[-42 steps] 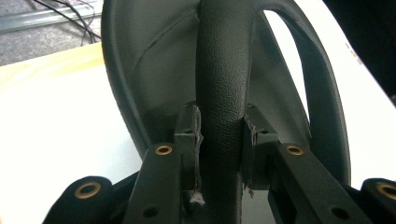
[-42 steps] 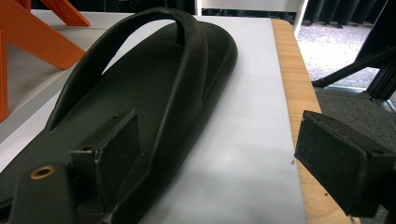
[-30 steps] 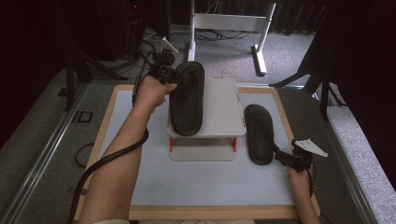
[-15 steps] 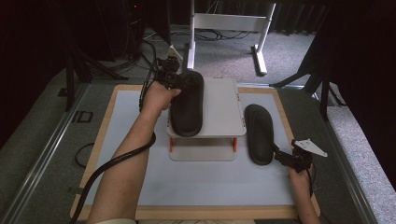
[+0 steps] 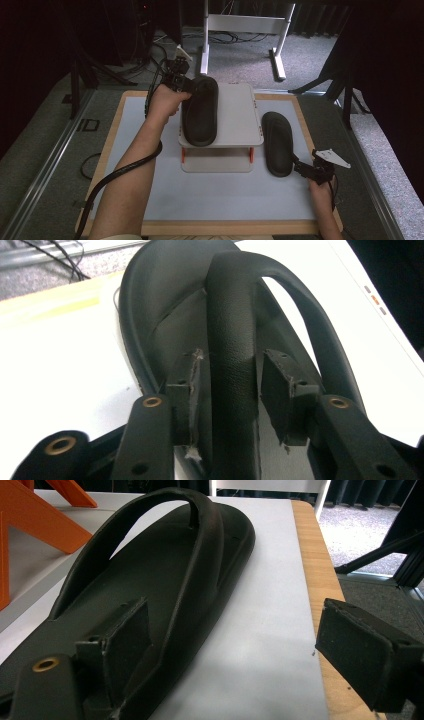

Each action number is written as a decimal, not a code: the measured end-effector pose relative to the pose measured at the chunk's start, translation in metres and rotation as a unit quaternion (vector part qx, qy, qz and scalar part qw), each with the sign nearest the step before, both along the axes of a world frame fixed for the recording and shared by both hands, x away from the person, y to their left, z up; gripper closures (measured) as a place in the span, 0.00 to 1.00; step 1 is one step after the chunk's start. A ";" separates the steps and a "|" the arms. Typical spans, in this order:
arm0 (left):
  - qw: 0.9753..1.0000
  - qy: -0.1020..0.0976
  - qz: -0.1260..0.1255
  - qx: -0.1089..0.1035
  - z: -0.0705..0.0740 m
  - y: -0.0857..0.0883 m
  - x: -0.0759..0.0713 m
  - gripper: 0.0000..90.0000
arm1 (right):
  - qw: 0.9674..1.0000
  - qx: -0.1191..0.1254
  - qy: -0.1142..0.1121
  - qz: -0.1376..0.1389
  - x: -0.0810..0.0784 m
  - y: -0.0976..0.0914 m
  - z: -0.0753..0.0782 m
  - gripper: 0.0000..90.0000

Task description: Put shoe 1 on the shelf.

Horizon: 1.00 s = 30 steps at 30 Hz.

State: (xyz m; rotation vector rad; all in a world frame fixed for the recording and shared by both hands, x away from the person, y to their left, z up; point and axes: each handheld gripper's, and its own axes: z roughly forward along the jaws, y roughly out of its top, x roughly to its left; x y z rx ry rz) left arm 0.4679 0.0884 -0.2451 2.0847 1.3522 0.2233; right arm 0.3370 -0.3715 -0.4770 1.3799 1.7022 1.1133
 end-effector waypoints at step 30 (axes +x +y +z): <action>0.993 -0.105 -0.037 -0.032 -0.019 0.071 -0.062 0.52 | 1.000 0.003 0.001 -0.001 0.000 0.000 0.000 0.15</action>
